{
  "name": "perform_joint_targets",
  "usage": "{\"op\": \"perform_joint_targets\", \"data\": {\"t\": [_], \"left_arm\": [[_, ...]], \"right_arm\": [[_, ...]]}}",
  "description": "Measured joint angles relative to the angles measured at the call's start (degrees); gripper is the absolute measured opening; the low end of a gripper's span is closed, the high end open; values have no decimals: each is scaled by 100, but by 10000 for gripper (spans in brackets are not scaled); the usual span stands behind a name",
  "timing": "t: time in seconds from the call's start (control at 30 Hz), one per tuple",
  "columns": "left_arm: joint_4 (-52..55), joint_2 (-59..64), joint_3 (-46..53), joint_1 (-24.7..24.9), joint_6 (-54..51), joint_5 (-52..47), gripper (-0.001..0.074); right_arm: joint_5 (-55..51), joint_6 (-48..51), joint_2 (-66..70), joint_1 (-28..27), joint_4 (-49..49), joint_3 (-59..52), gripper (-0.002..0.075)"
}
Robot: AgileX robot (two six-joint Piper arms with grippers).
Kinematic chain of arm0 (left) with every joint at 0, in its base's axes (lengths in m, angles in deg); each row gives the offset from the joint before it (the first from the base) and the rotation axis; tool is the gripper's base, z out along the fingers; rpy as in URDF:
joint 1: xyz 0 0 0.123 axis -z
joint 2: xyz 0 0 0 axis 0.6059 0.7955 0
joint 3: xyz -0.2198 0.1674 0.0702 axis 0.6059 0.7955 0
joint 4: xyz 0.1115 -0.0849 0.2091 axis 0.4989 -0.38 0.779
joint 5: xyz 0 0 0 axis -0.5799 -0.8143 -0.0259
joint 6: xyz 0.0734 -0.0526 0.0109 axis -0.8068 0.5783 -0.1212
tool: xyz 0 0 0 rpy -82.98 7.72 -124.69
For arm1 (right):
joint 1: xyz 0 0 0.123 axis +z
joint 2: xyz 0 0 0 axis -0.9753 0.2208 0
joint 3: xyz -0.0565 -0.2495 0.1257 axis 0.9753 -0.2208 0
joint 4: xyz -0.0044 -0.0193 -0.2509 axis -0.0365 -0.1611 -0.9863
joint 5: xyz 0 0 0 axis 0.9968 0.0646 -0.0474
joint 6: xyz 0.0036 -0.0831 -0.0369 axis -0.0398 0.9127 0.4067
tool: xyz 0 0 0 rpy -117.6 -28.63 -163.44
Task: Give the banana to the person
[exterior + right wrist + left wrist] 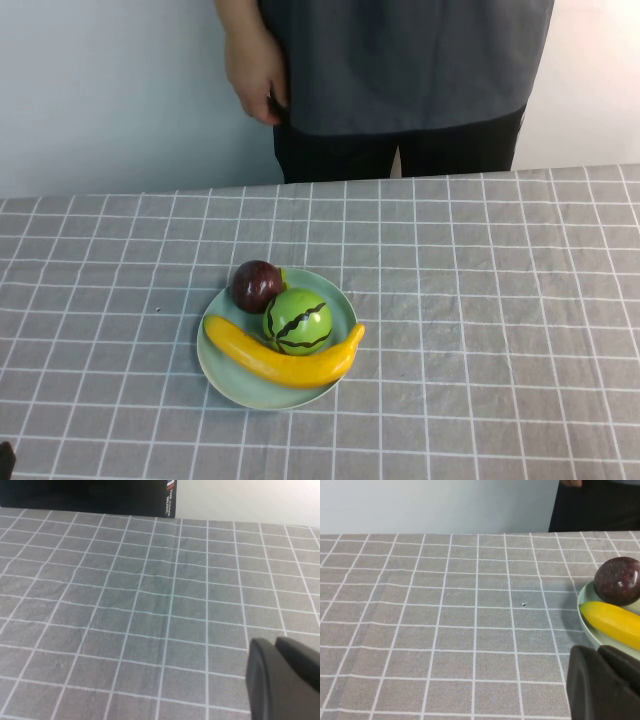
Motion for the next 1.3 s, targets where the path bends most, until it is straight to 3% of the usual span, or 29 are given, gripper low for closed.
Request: {"op": "perform_joint_targets", "data": {"t": [0.4, 0.87, 1.3], "left_arm": [[-168, 0, 0, 0, 50, 47, -4], [-3507, 0, 20, 0, 151, 1050, -4], [-3734, -9, 9, 0, 102, 1280, -4]], "right_arm": [[0, 0, 0, 0, 0, 0, -6], [0, 0, 0, 0, 0, 0, -6], [0, 0, 0, 0, 0, 0, -6]]}}
